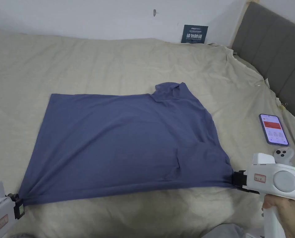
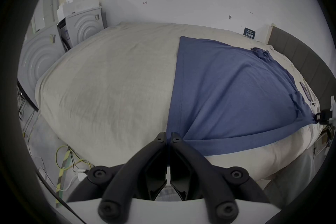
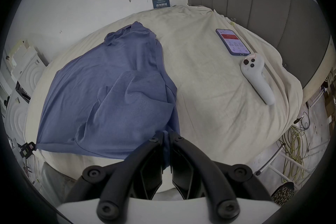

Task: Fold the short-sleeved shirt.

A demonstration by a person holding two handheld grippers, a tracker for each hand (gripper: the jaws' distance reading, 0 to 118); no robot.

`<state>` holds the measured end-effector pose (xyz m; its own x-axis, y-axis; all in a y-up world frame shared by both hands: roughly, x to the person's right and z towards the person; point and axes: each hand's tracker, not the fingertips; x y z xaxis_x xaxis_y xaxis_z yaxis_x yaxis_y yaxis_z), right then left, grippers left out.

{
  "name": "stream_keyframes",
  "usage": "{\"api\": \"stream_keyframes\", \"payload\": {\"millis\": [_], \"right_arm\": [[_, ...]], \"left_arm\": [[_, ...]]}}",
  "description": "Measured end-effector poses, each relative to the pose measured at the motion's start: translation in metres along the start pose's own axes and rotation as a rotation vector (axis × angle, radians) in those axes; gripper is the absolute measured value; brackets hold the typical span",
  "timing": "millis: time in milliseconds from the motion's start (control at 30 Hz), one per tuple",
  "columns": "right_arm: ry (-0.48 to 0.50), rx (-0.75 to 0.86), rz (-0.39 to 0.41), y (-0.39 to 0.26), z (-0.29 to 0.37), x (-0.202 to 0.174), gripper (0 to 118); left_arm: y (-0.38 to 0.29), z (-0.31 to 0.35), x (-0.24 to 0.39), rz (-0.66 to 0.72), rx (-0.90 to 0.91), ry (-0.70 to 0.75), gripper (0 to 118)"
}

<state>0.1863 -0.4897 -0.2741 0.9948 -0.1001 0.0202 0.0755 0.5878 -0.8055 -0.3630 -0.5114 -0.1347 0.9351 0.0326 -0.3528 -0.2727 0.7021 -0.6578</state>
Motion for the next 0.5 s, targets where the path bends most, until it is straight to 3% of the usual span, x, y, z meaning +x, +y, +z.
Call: {"api": "stream_keyframes", "payload": {"millis": [333,367,400,467,500], "right_arm": [[-0.016,-0.031,0.01,-0.016,-0.007,-0.003,5],[-0.018,-0.029,0.007,-0.017,-0.007,-0.003,6],[-0.023,-0.027,0.006,-0.017,-0.008,-0.002,12],[-0.047,-0.043,0.03,-0.016,-0.004,-0.002,63],[-0.049,-0.05,0.037,-0.016,-0.001,-0.001,89]], "left_arm": [[-0.001,-0.004,0.003,-0.018,-0.03,0.002,0],[0.0,-0.004,0.003,-0.017,-0.036,0.003,8],[0.001,-0.003,0.002,-0.015,-0.053,0.001,17],[0.003,0.0,-0.002,-0.003,-0.073,-0.007,48],[0.006,0.001,-0.006,0.007,-0.086,-0.005,72]]}}
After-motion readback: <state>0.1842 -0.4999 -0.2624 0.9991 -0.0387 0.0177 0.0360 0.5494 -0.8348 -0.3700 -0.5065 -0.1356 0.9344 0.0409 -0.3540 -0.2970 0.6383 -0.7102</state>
